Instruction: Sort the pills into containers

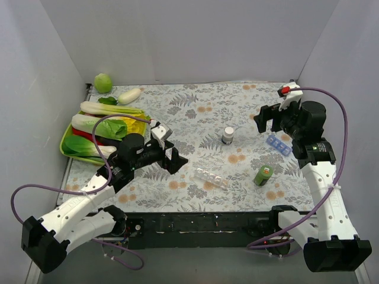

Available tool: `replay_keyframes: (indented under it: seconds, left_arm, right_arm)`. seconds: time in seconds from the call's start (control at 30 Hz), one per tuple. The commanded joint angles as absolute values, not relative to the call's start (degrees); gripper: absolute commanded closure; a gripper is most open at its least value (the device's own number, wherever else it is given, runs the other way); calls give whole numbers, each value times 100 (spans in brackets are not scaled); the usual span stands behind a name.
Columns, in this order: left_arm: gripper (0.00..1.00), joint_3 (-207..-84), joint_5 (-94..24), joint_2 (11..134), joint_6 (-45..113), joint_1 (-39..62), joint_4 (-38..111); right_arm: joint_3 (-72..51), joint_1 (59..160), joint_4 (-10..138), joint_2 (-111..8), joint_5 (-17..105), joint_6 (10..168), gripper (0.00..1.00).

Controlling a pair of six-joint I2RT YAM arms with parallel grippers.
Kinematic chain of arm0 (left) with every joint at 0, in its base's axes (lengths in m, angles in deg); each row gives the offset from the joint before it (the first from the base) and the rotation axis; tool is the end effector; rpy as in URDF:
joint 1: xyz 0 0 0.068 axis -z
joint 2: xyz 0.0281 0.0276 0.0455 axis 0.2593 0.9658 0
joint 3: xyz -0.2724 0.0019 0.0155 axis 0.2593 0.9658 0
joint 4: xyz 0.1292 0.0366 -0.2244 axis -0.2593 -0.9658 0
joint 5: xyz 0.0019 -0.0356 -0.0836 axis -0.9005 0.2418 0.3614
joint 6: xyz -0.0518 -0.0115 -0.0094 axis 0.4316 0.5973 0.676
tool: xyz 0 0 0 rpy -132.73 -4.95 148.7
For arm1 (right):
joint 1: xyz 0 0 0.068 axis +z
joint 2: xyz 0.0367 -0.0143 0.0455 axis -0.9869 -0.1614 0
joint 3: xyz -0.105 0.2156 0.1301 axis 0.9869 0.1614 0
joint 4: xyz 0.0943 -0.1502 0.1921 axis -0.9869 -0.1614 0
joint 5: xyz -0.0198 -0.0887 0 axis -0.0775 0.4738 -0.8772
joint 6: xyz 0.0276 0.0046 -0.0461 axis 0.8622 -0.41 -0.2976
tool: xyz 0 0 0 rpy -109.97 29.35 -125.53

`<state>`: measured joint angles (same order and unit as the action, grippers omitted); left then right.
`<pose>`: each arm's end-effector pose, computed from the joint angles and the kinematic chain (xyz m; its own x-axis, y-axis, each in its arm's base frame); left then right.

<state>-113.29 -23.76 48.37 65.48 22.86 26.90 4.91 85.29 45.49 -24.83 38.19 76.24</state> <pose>0.1583 -0.1384 0.2945 -0.7561 -0.2223 -0.6155 0.4306 0.5393 -0.7237 0.2079 0.0251 0.3894 -0.1896 -0.1190 -0.9746 -0.3266 0.9438 -0.0517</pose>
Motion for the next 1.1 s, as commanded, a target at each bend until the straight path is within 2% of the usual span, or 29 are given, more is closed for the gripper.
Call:
replay_keyframes:
  seconds: [0.0, 0.07, 0.17, 0.2, 0.3, 0.47, 0.67, 0.8, 0.9, 1.07]
  left_arm:
    - [2, -11283, -2745, 4629, 6458, 2303, 2812]
    - [2, -11248, -2762, 4506, 6387, 2303, 2821]
    - [2, -11134, -2745, 4357, 6212, 2311, 2821]
    - [2, -11064, -2701, 4321, 6142, 2303, 2821]
    - [2, -10958, -2578, 4207, 6071, 2303, 2820]
    - [2, -10764, -2639, 4022, 6150, 2303, 2847]
    - [2, -10519, -2657, 3811, 6387, 2303, 2988]
    - [2, -10334, -2683, 3531, 6256, 2303, 2952]
    - [2, -10097, -2701, 3205, 6002, 2303, 3049]
    - [2, -9728, -2745, 2766, 5842, 2303, 3233]
  right_arm:
    - [533, 8466, 4836, -2471, 3369, 7664, 2]
    - [559, 8467, 4784, -2498, 3079, 7402, 2]
    - [585, 8466, 4512, -2559, 1912, 6527, 2]
    - [586, 8466, 4372, -2585, 1134, 6260, 2]
    - [700, 8475, 4151, -2665, 128, 5644, 2]
    - [919, 8913, 3879, -2796, -342, 5019, 2]
    - [1156, 10565, 3623, -3332, 702, 4359, 2]
    - [1455, 12030, 3904, -3806, 2017, 4245, 4]
    - [1798, 12621, 4475, -4132, 3020, 4420, 5]
    - [2201, 12799, 5011, -4396, 3762, 4657, 6]
